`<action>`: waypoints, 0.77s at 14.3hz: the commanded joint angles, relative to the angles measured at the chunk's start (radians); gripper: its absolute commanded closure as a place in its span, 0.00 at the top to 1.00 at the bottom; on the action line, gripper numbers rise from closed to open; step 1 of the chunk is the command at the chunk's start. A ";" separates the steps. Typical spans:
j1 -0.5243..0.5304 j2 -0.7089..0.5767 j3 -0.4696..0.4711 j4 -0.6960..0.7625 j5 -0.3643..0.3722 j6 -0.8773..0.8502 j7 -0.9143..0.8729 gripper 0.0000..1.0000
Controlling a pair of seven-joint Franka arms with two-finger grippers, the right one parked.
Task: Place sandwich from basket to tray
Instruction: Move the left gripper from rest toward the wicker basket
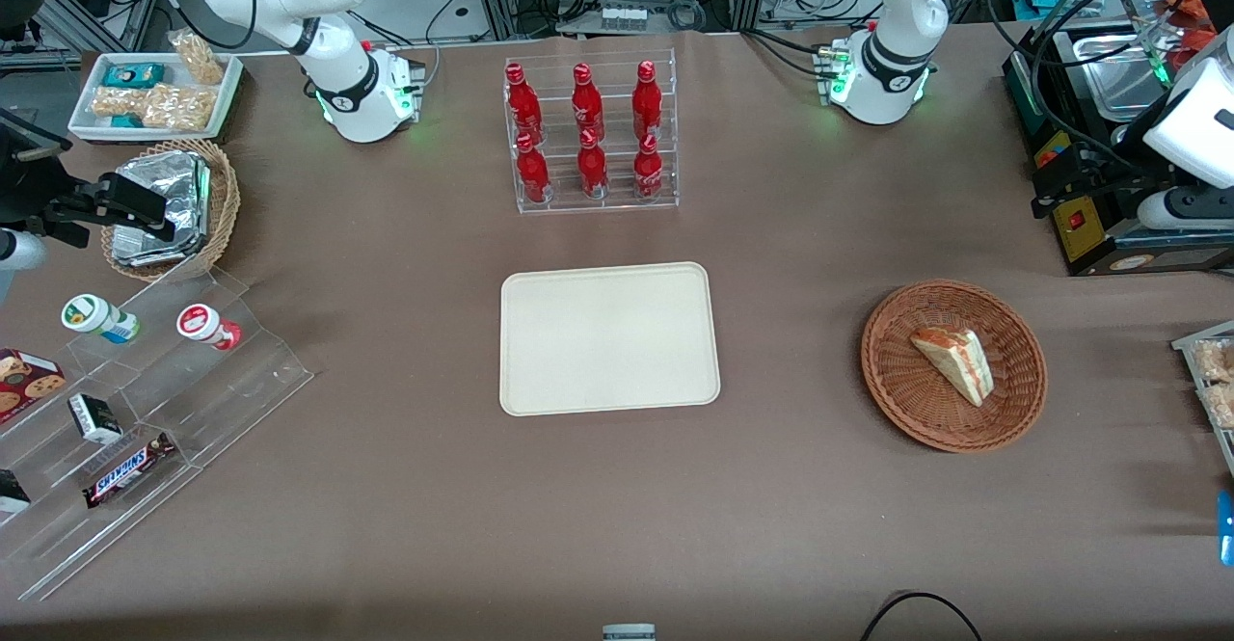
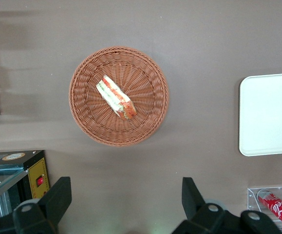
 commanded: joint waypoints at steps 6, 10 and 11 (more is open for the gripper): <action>0.003 0.008 0.001 0.003 -0.010 -0.025 0.012 1.00; 0.004 0.012 0.001 -0.046 -0.009 -0.024 0.010 1.00; 0.004 0.016 0.002 -0.061 -0.009 -0.022 0.010 1.00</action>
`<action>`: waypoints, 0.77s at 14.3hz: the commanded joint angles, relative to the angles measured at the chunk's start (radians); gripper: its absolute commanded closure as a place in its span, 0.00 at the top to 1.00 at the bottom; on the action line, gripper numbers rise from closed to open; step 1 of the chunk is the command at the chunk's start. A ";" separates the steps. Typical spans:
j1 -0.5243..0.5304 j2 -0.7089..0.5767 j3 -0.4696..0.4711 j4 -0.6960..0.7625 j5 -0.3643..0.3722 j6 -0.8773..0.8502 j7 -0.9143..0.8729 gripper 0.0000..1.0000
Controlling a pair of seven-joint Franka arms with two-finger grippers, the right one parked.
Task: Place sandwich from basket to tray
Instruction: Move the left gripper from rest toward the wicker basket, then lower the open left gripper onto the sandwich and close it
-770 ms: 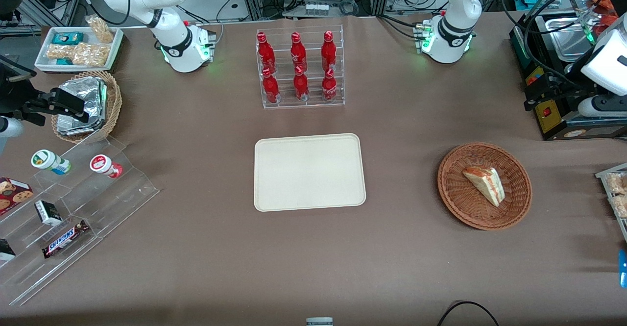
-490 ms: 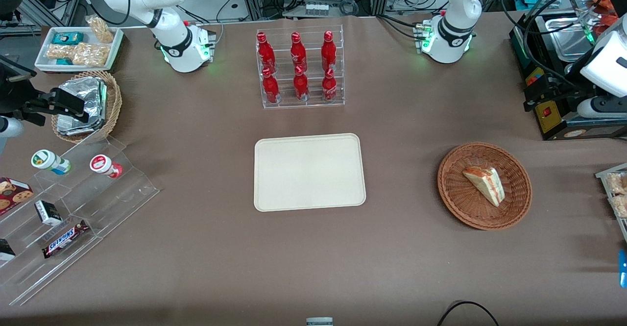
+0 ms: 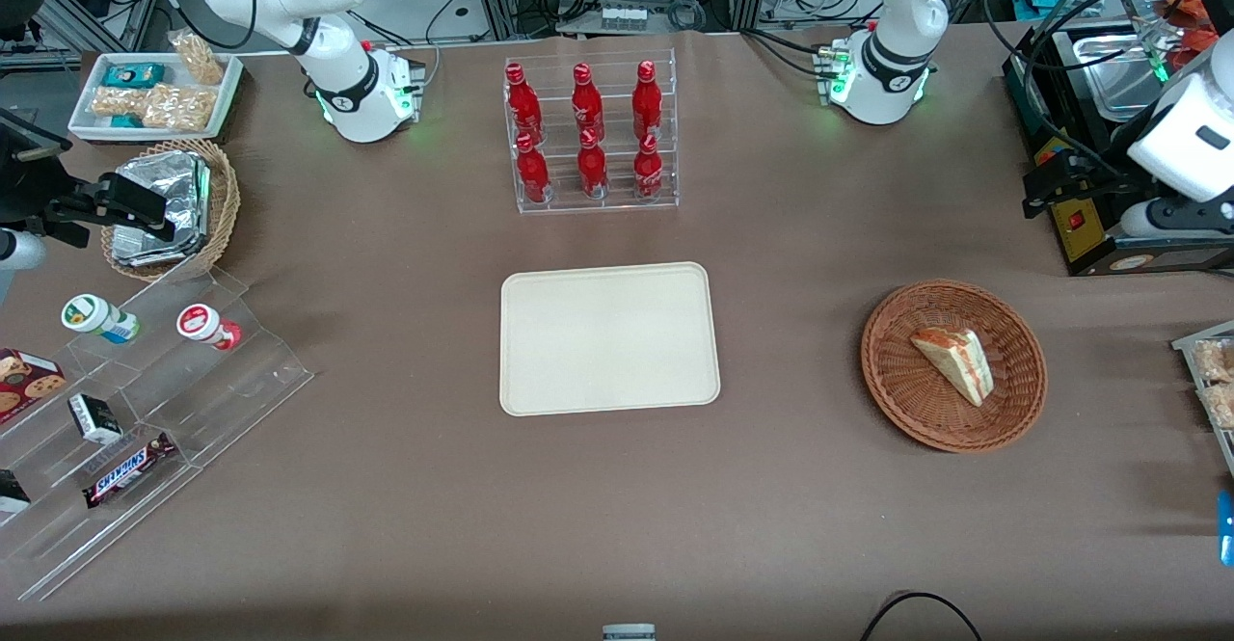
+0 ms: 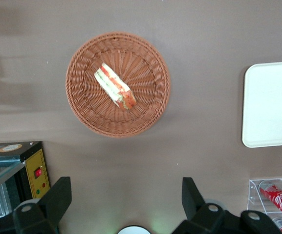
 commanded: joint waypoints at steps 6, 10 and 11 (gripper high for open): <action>0.012 0.055 0.045 -0.295 0.004 0.334 0.015 1.00; 0.056 0.058 0.045 -0.550 -0.001 0.706 -0.006 1.00; 0.064 0.065 0.045 -0.605 -0.007 0.809 -0.067 1.00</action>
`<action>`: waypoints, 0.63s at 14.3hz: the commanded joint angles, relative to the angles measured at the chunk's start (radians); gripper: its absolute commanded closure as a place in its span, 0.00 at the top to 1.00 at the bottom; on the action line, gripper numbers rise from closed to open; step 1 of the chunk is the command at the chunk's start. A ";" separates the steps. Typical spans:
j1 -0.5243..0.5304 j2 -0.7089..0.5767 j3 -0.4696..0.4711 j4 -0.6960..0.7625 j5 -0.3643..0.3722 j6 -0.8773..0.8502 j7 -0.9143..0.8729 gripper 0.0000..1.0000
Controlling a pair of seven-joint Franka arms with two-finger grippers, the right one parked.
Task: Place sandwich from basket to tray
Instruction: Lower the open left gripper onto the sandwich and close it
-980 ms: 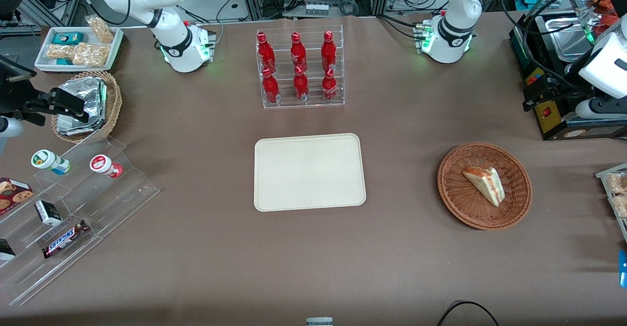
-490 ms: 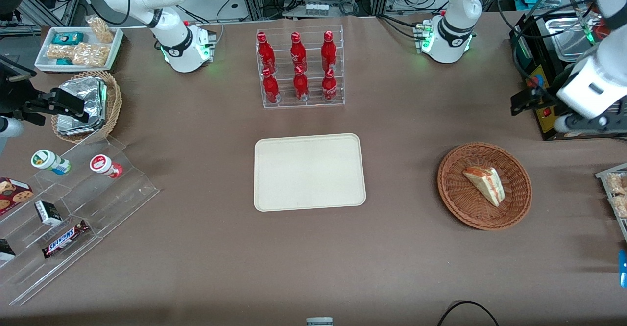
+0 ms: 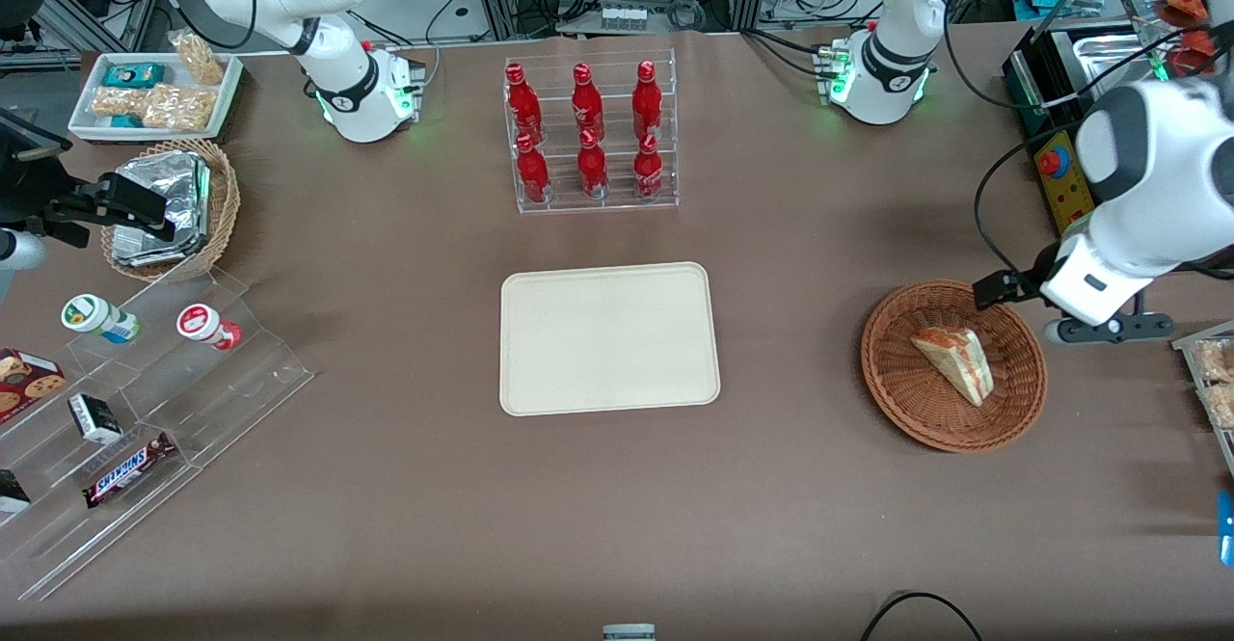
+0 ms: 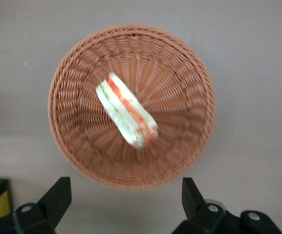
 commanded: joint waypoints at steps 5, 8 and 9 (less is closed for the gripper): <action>0.013 0.115 -0.005 -0.115 -0.010 0.306 -0.635 1.00; 0.006 0.208 -0.006 -0.115 -0.010 0.426 -0.774 1.00; 0.005 0.227 -0.006 -0.115 -0.012 0.449 -0.777 1.00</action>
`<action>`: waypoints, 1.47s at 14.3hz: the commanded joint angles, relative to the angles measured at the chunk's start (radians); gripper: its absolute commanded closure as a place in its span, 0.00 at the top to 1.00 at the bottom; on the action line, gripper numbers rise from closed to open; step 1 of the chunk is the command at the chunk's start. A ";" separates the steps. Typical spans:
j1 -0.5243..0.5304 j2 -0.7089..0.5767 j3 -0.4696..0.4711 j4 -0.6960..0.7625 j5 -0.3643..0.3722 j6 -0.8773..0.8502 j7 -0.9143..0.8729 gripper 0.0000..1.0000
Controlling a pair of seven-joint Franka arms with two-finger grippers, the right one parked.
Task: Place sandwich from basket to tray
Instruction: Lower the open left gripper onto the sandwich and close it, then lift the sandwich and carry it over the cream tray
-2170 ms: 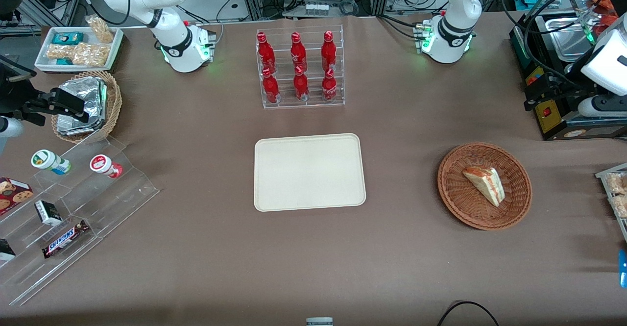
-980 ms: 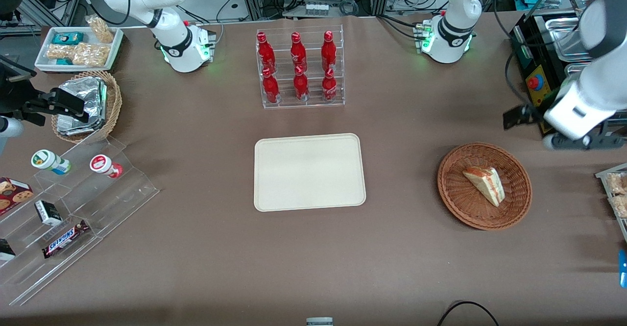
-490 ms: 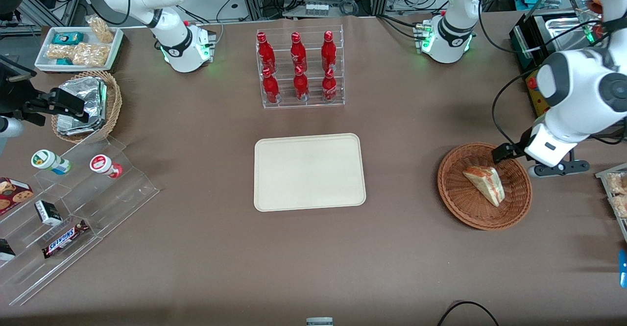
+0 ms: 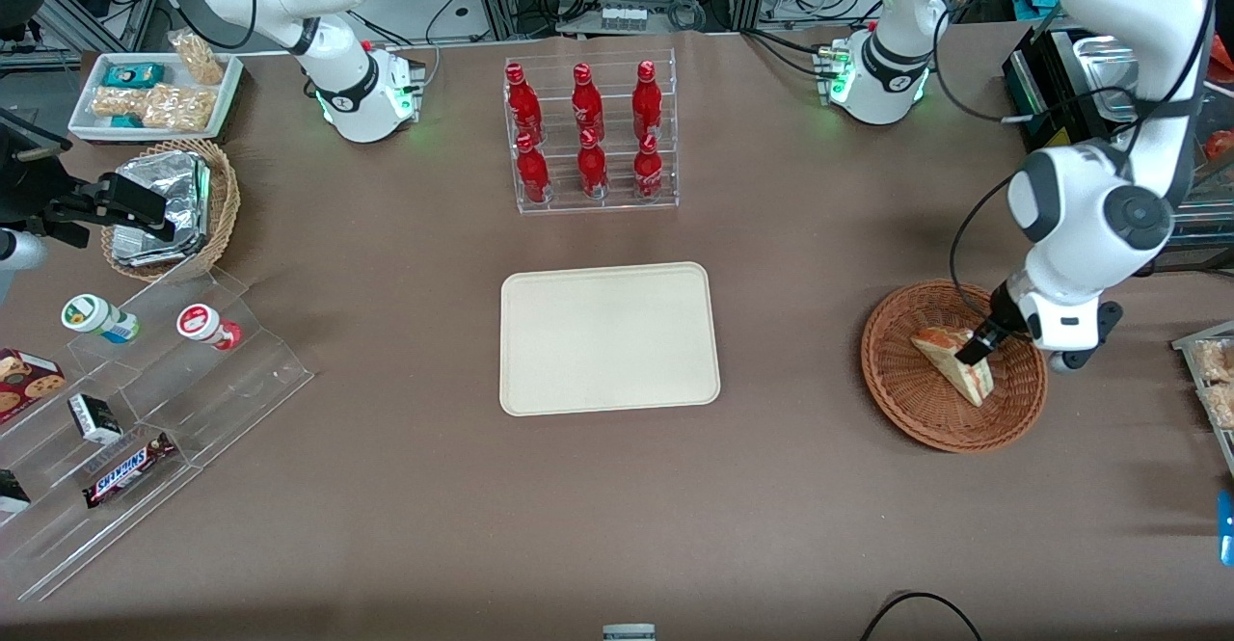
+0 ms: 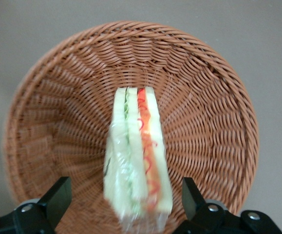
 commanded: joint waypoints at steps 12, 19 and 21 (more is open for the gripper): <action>-0.188 0.011 -0.006 0.299 0.032 -0.528 0.281 0.02; -0.501 0.228 -0.008 0.569 -0.060 -0.578 0.225 0.00; -0.589 0.283 -0.008 0.637 -0.105 -0.571 0.178 0.00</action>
